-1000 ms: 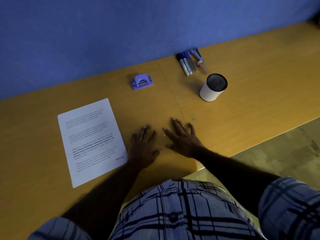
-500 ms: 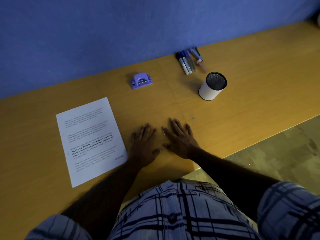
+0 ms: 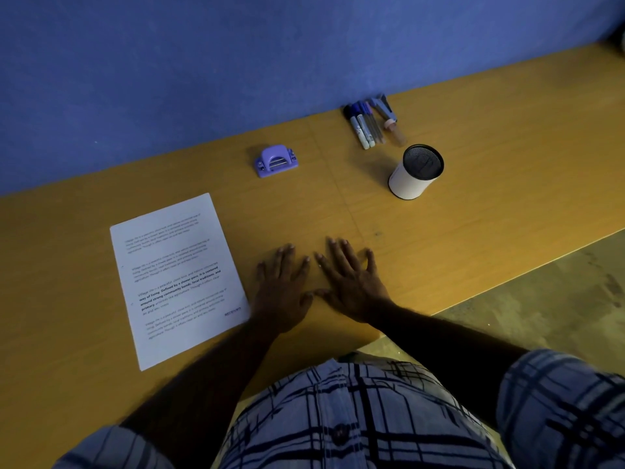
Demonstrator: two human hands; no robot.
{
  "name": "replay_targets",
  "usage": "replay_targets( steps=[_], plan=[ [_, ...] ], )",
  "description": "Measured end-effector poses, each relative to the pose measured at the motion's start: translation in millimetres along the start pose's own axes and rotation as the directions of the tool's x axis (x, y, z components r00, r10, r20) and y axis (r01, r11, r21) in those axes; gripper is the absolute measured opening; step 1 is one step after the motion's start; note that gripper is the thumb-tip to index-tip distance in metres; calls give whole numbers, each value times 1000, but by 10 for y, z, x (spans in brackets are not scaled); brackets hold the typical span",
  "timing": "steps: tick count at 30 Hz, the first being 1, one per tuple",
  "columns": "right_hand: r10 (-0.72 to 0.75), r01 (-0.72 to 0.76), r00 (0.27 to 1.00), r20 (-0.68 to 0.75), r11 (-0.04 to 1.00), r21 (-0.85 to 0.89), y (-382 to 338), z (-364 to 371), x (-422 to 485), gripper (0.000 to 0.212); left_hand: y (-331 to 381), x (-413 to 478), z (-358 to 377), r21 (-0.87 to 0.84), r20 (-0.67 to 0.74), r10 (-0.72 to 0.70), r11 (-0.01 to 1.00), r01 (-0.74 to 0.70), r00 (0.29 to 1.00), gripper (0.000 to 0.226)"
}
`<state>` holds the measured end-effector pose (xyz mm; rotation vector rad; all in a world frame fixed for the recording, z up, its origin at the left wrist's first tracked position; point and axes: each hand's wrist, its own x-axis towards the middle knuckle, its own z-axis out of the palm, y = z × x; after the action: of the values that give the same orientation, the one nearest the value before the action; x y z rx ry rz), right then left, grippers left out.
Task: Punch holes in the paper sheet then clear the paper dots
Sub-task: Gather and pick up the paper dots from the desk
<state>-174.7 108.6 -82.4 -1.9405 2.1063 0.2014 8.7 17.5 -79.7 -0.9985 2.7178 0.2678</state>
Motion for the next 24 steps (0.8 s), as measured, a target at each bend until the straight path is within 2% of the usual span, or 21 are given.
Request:
replay_targets(
  steps=[3, 5, 7, 9, 11, 13, 15, 16, 18, 20, 24],
  plan=[
    [-6, 6, 1000, 15, 1000, 14, -12, -26, -3, 76, 4, 7, -15, -2, 16, 4, 1000, -4, 1000, 74],
    [-5, 4, 1000, 11, 996, 85, 4, -40, 2, 73, 15, 12, -60, -52, -10, 0, 999, 0, 1000, 68],
    [9, -10, 1000, 7, 971, 239, 35, -79, 22, 70, 9, 22, -103, -177, -78, -25, 984, 11, 997, 61],
    [55, -27, 997, -47, 890, 454, 72, -146, 45, 67, -16, 67, -131, -356, -129, -53, 934, 4, 990, 54],
    [135, -40, 986, -100, 767, 640, 93, -219, 69, 60, -11, 152, -168, -589, -100, -104, 808, 26, 990, 47],
    [255, -99, 964, -71, 596, 797, 106, -305, 95, 49, 42, 240, -245, -800, -36, -242, 588, 117, 969, 39],
    [362, -166, 930, 59, 274, 947, 113, -408, 118, 39, 102, 334, -311, -898, 35, -357, 398, 186, 934, 31],
    [376, -176, 918, 125, 103, 979, 124, -458, 125, 35, 129, 371, -337, -930, 68, -370, 313, 193, 927, 27],
    [361, -175, 908, 210, -128, 976, 173, -530, 115, 30, 175, 429, -401, -971, 123, -349, 152, 186, 929, 21],
    [308, -179, 917, 252, -246, 953, 222, -579, 90, 26, 205, 468, -486, -980, 169, -314, 51, 194, 934, 14],
    [266, -161, 925, 271, -374, 913, 368, -634, 74, 28, 361, 581, -719, -982, 188, -264, -35, 186, 946, 23]
  ],
)
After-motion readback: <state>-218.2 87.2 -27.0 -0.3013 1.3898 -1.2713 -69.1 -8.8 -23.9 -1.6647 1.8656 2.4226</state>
